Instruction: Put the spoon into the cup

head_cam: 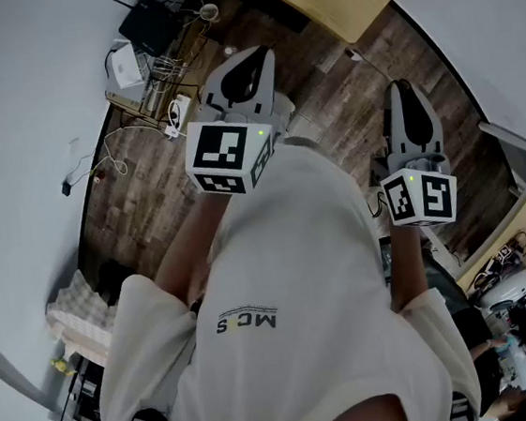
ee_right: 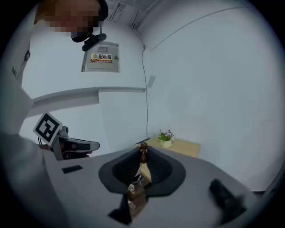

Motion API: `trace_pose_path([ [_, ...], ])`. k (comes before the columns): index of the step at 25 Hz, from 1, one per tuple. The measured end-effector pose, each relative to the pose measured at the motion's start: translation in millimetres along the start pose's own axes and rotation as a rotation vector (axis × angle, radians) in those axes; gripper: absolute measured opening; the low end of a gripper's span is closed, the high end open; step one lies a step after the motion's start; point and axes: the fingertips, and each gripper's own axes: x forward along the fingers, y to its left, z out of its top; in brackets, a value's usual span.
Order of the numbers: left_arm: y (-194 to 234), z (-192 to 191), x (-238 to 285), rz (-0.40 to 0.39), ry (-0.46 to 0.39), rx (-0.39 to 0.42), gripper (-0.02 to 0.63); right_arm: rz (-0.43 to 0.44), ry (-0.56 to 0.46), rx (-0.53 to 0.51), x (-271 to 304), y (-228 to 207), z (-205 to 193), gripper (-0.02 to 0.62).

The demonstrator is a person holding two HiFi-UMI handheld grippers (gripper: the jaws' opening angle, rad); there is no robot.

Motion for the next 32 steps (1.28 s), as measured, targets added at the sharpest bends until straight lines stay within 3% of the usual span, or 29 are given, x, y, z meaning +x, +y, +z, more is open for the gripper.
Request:
trace_pose_path([
  [5, -97.3, -46.2, -45.3, -0.094, 0.063, 0.016, 0.011, -0.042, -0.024, 0.006, -85.5, -6.5, -30.6, 0.06],
  [9, -133.6, -71.8, -77.0, -0.182, 0.134, 0.075, 0.011, -0.099, -0.024, 0.045, -135.3, 9.2, -62.6, 0.06],
  [13, -157.4, -69.9, -91.8, -0.241, 0.145, 0.145, 0.011, -0.105, -0.011, 0.056, -164.3, 19.8, -76.8, 0.06],
  [17, -172.3, -64.7, -96.3, -0.245, 0.131, 0.167, 0.011, -0.091, -0.07, 0.127, -176.8, 17.0, -73.3, 0.06],
  [24, -157.6, -61.4, -95.2, -0.196, 0.111, 0.16, 0.011, -0.068, -0.113, 0.095, -162.1, 16.2, -61.6, 0.06],
  [32, -126.3, -43.1, -29.3, -0.218, 0.129, 0.123, 0.011, -0.053, -0.082, 0.095, -90.4, -0.4, -46.0, 0.06],
])
